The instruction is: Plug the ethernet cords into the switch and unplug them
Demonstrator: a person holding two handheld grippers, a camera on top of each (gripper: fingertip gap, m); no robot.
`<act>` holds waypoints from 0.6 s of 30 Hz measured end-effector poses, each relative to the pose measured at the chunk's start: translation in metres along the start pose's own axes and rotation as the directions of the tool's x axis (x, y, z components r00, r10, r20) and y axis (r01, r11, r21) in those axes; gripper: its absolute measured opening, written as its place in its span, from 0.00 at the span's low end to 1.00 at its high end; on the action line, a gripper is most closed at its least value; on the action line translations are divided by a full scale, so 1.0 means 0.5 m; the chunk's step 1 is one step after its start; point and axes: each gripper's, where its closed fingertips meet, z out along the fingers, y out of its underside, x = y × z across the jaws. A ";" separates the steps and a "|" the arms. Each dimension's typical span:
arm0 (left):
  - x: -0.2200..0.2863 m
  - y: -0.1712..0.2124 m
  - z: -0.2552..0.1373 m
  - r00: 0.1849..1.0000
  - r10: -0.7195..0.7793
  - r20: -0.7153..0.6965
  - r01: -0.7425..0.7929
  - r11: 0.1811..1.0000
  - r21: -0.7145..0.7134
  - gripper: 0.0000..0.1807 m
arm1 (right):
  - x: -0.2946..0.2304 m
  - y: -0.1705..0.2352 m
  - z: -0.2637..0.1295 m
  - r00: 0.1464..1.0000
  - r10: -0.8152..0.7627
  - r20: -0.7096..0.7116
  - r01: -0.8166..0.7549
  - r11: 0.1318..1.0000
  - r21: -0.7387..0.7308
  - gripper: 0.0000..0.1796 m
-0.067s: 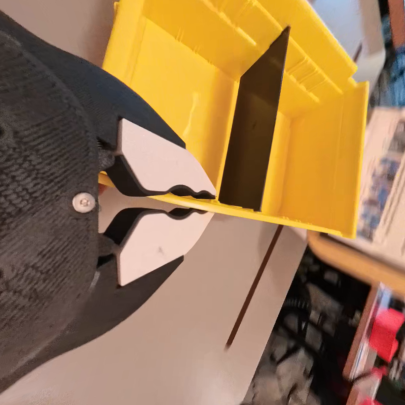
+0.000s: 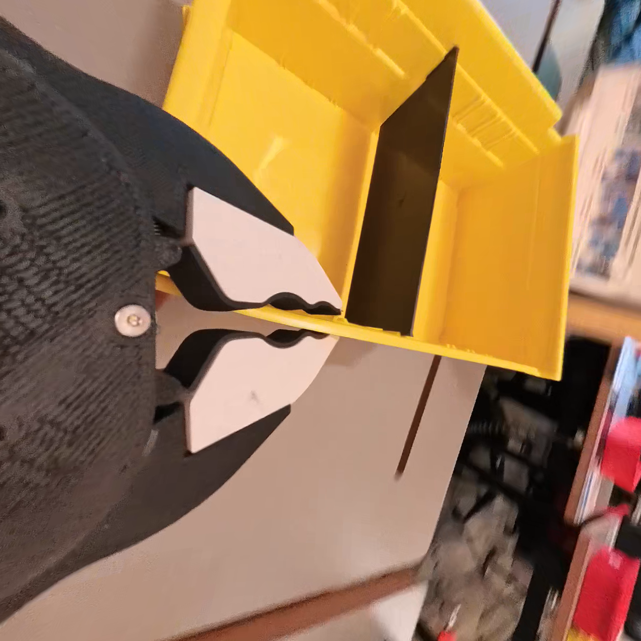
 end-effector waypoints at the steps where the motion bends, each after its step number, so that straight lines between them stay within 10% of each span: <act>1: 0.019 -0.018 0.023 1.000 0.011 -0.008 -0.012 1.000 -0.008 0.04 | 0.062 0.018 -0.011 0.998 0.038 -0.055 -0.038 0.999 -0.004 0.03; 7: 0.128 -0.129 0.160 0.999 -0.003 -0.052 0.003 1.000 0.002 0.04 | 0.299 0.129 0.004 0.951 0.240 -0.197 -0.252 0.967 -0.037 0.04; 18: 0.206 -0.218 0.227 0.987 0.158 0.038 -0.159 0.986 0.041 0.08 | 0.303 0.130 0.030 0.980 0.143 -0.141 -0.159 0.981 -0.107 0.18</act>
